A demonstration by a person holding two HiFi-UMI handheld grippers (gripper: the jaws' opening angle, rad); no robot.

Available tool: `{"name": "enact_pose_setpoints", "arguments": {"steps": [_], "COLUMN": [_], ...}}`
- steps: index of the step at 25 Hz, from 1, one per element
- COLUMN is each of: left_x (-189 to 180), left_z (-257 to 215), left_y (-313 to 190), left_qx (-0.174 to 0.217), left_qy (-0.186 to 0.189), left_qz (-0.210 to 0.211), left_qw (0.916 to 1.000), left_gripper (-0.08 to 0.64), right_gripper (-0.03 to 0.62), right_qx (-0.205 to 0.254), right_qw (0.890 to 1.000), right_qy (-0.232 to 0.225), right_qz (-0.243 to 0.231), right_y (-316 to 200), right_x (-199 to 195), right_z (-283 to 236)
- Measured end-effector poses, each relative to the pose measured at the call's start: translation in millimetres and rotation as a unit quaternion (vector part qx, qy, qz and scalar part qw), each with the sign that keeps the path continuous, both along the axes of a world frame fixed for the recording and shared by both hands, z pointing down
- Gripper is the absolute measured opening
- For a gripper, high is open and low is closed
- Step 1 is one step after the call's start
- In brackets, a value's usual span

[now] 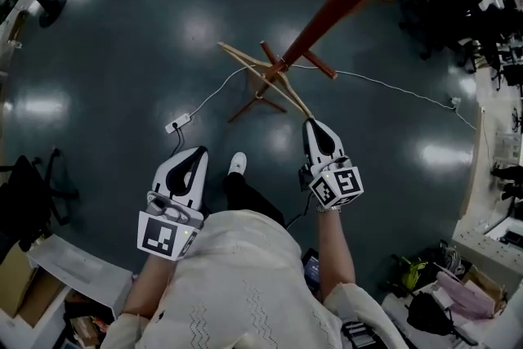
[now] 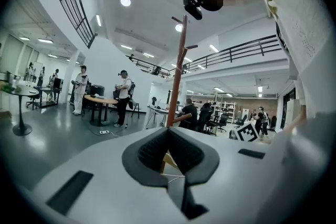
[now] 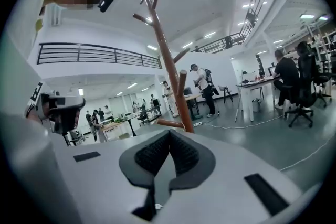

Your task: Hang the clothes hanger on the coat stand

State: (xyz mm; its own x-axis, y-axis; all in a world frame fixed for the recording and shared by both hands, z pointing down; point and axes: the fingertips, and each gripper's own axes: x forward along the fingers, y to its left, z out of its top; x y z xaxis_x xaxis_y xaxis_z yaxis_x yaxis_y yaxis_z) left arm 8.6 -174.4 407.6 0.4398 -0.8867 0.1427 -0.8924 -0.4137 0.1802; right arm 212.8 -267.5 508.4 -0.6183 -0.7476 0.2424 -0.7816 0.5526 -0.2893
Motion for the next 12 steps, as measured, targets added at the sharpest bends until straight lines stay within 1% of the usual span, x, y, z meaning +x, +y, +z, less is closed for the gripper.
{"name": "enact_pose_setpoints", "arguments": {"steps": [5,8,12], "left_x": [-12,-32,-60], "left_z": [-4,-11,-17], "left_y": [20,33,52], "left_qx": [0.005,0.014,0.028], "left_qy": [0.012,0.028,0.027], "left_qz": [0.040,0.043,0.055], "left_qw": [0.9991,0.9986,0.9977], "left_gripper": [0.012,0.012,0.012], "right_gripper": [0.018,0.018,0.018], "right_qx": [0.009,0.009,0.000], "right_qw": [1.000,1.000,0.999], "right_qy": [0.004,0.016,0.033], "right_qz": [0.021,0.025,0.041], "right_y": [51,87,132], "right_x": [-23,-55,-102], "right_z": [-37,-55,-76]}}
